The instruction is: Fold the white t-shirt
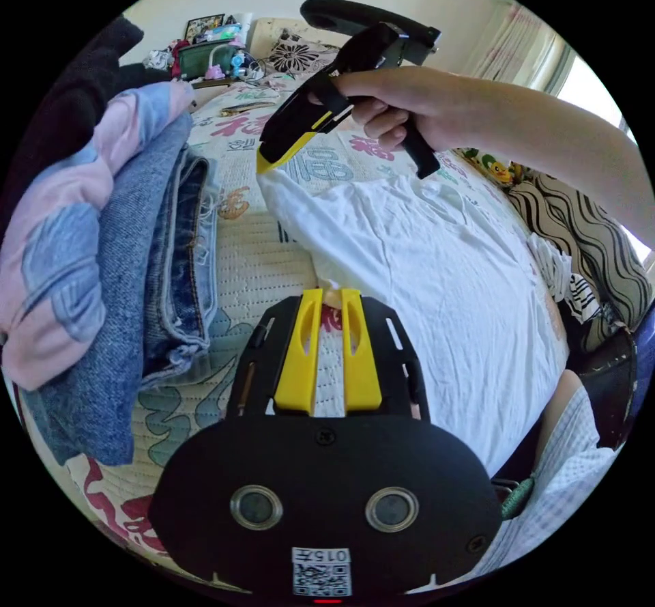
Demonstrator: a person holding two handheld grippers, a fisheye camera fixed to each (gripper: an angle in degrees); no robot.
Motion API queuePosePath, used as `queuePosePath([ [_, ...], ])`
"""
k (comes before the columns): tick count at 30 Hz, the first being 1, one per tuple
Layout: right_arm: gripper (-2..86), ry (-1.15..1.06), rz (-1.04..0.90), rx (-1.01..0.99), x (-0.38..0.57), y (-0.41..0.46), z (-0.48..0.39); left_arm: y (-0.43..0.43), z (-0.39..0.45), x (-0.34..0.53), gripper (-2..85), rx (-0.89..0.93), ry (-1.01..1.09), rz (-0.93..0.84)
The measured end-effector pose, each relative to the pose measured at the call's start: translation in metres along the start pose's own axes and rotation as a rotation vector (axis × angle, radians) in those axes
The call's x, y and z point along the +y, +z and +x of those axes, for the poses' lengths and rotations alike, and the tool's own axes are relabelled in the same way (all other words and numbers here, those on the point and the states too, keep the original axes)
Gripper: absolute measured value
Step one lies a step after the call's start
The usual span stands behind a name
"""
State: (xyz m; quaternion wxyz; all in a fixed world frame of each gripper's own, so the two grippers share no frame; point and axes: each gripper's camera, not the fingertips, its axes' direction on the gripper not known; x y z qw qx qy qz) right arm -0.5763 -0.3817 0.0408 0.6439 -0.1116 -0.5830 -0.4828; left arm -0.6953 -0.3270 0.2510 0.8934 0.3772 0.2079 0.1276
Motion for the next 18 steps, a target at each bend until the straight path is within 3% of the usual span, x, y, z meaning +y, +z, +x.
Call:
queuePosePath([
  [6, -0.4, -0.045, 0.001, -0.013, 0.009, -0.017, -0.023, -0.017, 0.002, 0.004, 0.5, -0.018, 0.011, 0.045],
  [12, -0.2, -0.069, -0.030, 0.055, 0.012, -0.023, -0.049, 0.016, -0.008, 0.004, 0.0, 0.048, -0.008, -0.127],
  [18, 1.6, -0.017, -0.083, 0.106, 0.019, -0.054, -0.073, 0.044, -0.002, 0.000, 0.4, 0.091, 0.004, -0.165],
])
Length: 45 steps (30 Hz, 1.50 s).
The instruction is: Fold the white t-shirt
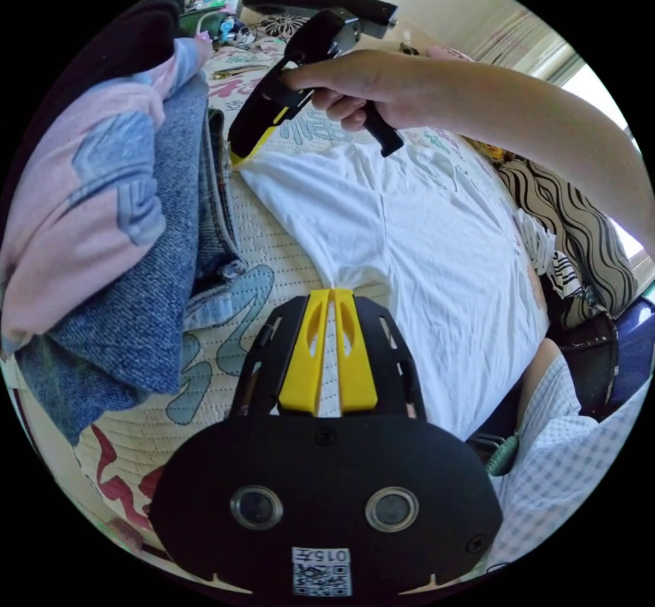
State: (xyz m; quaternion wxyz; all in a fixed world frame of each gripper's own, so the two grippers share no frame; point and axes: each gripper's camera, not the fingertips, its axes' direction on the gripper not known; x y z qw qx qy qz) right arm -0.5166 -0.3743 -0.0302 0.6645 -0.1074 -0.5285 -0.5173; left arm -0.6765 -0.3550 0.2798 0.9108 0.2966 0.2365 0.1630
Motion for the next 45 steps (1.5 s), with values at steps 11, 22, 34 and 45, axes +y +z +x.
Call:
queuePosePath([
  [11, 4.5, 0.214, 0.142, 0.030, 0.230, -0.172, -0.002, 0.046, 0.025, -0.014, 5.4, 0.002, -0.007, -0.030],
  [22, 6.6, 1.027, 0.073, -0.147, 0.629, -0.176, -0.038, 0.096, 0.188, 0.022, 4.5, -0.101, 0.166, -0.289],
  [34, 0.2, 0.996, 0.065, -0.181, 0.686, -0.227, -0.078, 0.238, 0.281, 0.072, 5.6, -0.177, 0.060, -0.507],
  [45, -0.6, 1.007, 0.160, -0.169, 0.740, -0.299, -0.129, 0.325, 0.366, 0.094, 0.6, -0.345, 0.210, -0.566],
])
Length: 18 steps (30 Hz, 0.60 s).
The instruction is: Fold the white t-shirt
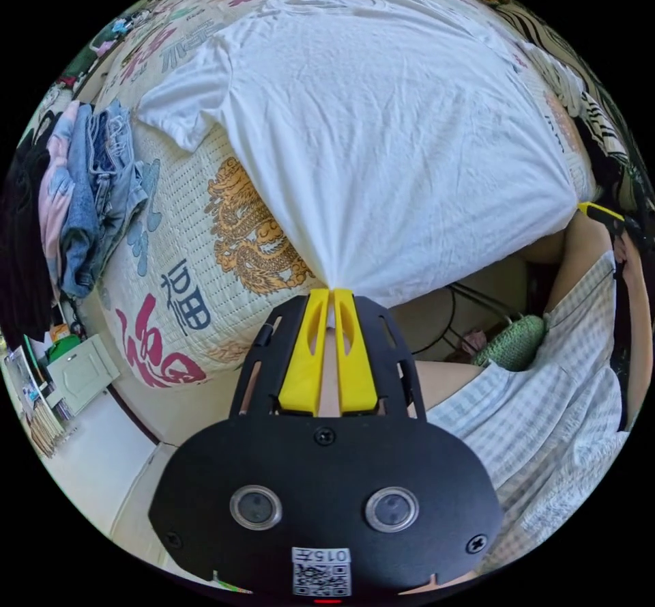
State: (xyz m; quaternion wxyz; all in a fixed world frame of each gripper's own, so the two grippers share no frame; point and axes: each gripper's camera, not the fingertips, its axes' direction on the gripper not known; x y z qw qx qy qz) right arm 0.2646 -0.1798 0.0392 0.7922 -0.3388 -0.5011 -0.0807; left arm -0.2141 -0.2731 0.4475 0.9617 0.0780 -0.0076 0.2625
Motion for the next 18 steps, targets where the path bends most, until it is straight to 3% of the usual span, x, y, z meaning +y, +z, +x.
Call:
queuePosePath([
  [8, 0.0, -0.235, -0.067, 0.097, -0.031, -0.111, -0.079, 0.041, 0.074, -0.028, 1.5, -0.092, 0.030, -0.033],
  [12, 1.2, -0.331, -0.081, 0.325, -0.058, -0.172, -0.135, 0.043, 0.105, -0.041, 3.3, -0.115, 0.056, -0.027],
  [18, 4.1, -0.229, -0.151, 0.426, -0.094, -0.230, -0.152, -0.011, 0.166, -0.074, 4.9, -0.400, 0.143, 0.084],
])
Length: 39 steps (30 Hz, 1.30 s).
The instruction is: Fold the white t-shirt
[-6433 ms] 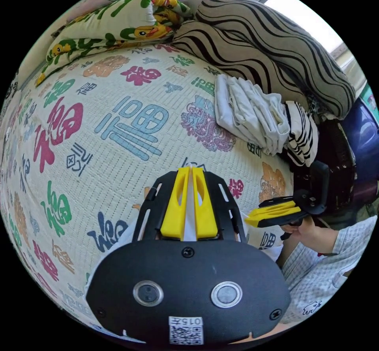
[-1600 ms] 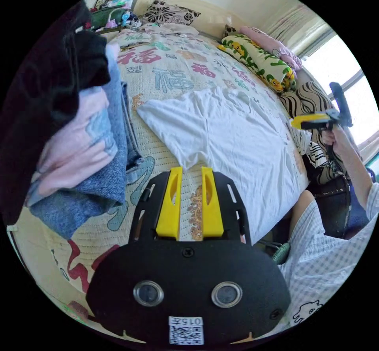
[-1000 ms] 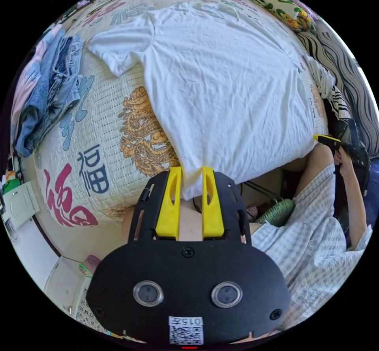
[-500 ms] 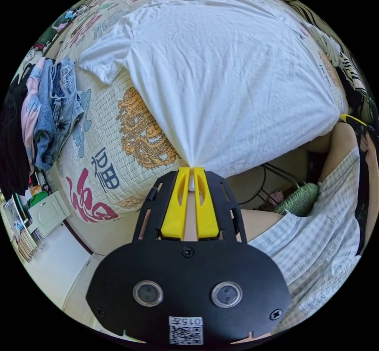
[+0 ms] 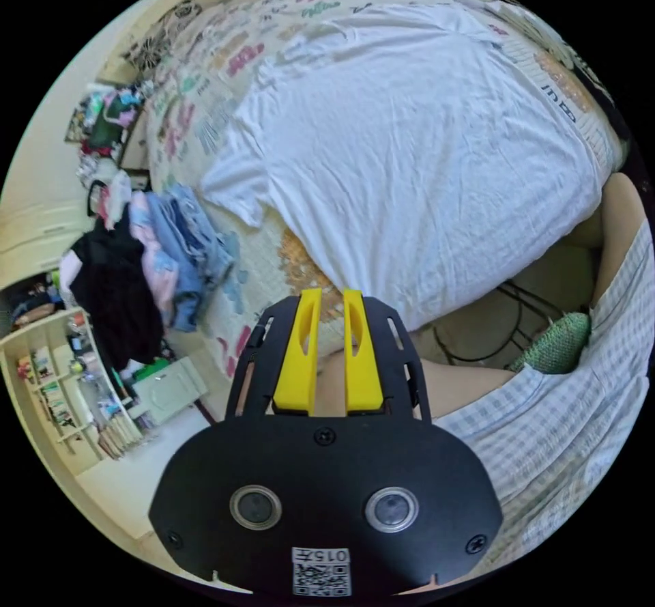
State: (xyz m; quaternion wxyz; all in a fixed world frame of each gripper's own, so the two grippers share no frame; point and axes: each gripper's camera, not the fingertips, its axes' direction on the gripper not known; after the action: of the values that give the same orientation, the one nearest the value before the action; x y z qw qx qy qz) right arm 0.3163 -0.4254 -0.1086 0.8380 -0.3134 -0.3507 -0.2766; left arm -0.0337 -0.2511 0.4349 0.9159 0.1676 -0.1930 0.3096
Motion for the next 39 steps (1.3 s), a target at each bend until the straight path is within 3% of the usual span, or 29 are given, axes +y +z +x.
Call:
queuePosePath([
  [8, 4.4, -0.031, -0.009, 0.115, -0.013, -0.042, 0.038, -0.053, 0.046, -0.135, 4.9, 0.138, 0.150, 0.182],
  [14, 5.2, 0.059, 0.049, -0.130, -0.021, -0.010, 0.107, -0.080, 0.086, -0.280, 5.3, 0.261, 0.250, 0.359],
  [16, 5.5, 0.134, 0.140, -0.320, -0.017, 0.013, 0.141, -0.084, 0.106, -0.343, 5.4, 0.292, 0.289, 0.384],
  [25, 7.8, 0.278, 0.255, -0.604, 0.009, 0.088, 0.213, -0.046, 0.213, -0.528, 6.3, 0.282, 0.448, 0.348],
  [32, 5.7, 0.304, 0.308, -0.718, 0.019, 0.103, 0.230, 0.026, 0.237, -0.575, 7.5, 0.341, 0.462, 0.252],
  [39, 0.7, 0.364, 0.358, -0.706, 0.026, 0.107, 0.251, 0.063, 0.174, -0.556, 0.5, 0.508, 0.453, 0.359],
])
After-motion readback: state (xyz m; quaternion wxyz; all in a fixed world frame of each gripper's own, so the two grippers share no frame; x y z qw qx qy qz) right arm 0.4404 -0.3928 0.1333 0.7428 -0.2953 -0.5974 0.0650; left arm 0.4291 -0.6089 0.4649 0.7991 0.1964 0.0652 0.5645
